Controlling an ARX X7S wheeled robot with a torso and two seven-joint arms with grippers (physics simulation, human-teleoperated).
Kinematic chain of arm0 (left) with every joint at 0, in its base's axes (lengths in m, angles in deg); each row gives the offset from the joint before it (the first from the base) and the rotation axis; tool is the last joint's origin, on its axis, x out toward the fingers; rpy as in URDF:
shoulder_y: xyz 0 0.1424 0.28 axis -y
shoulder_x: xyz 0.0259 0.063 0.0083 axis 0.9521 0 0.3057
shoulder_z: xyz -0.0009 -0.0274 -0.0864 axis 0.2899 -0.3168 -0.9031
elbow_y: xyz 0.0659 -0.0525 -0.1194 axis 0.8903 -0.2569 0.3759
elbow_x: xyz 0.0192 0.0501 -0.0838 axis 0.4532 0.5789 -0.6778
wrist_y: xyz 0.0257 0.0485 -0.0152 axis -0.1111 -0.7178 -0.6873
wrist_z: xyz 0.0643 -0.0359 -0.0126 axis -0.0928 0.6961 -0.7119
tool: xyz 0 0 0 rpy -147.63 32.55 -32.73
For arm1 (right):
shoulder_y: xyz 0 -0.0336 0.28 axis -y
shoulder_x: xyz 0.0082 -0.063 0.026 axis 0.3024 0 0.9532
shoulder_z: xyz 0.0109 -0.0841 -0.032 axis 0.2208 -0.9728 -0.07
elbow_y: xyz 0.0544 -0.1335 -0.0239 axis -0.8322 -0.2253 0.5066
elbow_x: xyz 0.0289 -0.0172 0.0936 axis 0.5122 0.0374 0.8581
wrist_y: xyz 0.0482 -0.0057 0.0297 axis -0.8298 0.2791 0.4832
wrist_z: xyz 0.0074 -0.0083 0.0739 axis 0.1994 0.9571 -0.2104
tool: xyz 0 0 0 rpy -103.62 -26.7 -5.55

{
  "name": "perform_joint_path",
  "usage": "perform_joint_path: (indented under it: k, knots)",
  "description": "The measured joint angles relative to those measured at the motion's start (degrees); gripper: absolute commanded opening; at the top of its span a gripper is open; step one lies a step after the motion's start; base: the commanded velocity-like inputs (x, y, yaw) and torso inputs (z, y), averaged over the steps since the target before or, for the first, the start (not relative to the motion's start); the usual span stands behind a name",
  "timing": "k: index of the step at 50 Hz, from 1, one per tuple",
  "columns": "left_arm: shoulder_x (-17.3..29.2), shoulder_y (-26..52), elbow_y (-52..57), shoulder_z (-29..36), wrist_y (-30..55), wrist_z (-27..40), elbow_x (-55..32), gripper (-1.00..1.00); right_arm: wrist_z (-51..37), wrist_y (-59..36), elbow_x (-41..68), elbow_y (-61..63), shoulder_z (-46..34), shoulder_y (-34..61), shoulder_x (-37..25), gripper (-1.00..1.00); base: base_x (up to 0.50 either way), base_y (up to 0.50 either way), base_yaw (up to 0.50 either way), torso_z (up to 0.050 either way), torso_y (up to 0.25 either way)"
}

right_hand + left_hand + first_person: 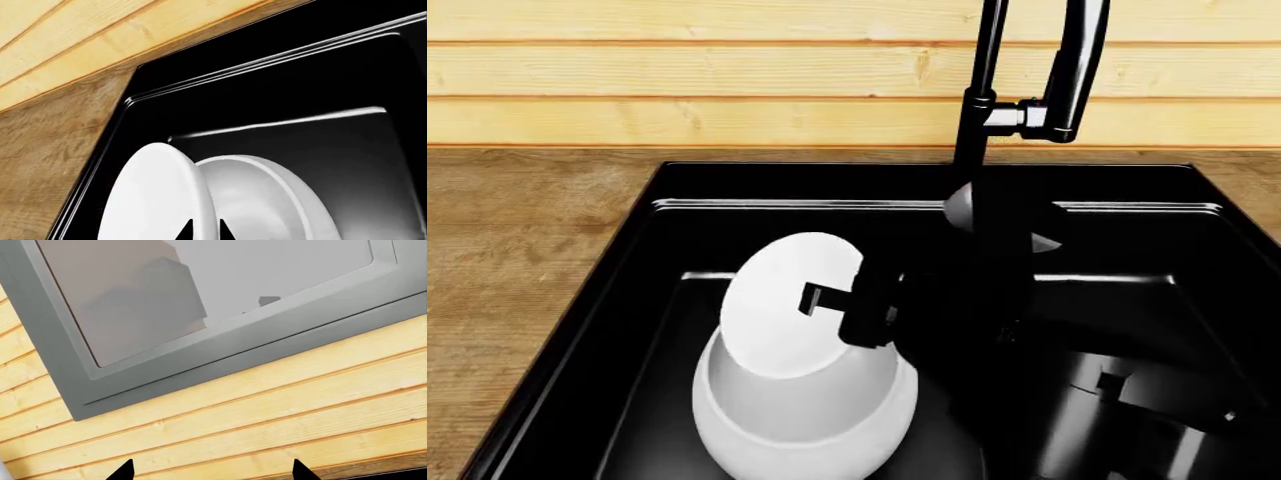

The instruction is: Stack the bowls in the sink.

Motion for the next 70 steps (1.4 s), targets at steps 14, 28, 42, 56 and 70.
perform_joint_path:
  k: [14, 28, 42, 56, 70]
  knots:
    - [0.09, -0.15, 0.09, -0.02, -0.10, -0.12, 0.06, 1.00, 2.08, -0.03, -1.67, -1.68, -1.60, -2.65, 0.39, -1.00, 0.00, 0.00, 0.00, 0.001, 0.000]
    - [0.34, -0.27, 0.24, -0.04, -0.19, -0.20, 0.01, 1.00, 3.57, -0.21, -2.84, -3.24, -2.88, -4.12, 1.38, -1.00, 0.00, 0.00, 0.00, 0.000, 0.000]
    - [0.47, -0.44, 0.36, -0.07, -0.28, -0.43, 0.16, 1.00, 4.75, -0.27, -3.97, -4.52, -3.91, -5.41, 2.03, -1.00, 0.00, 0.00, 0.00, 0.000, 0.001]
    - [0.56, -0.54, 0.46, -0.11, -0.35, -0.61, 0.26, 1.00, 5.60, -0.30, -4.80, -5.67, -4.64, -6.28, 2.50, -1.00, 0.00, 0.00, 0.00, 0.000, 0.000]
    - [0.59, -0.68, 0.51, 0.02, -0.31, -0.85, 0.31, 1.00, 6.17, -0.59, -5.16, -6.62, -5.20, -6.73, 2.65, -1.00, 0.00, 0.00, 0.00, 0.000, 0.001]
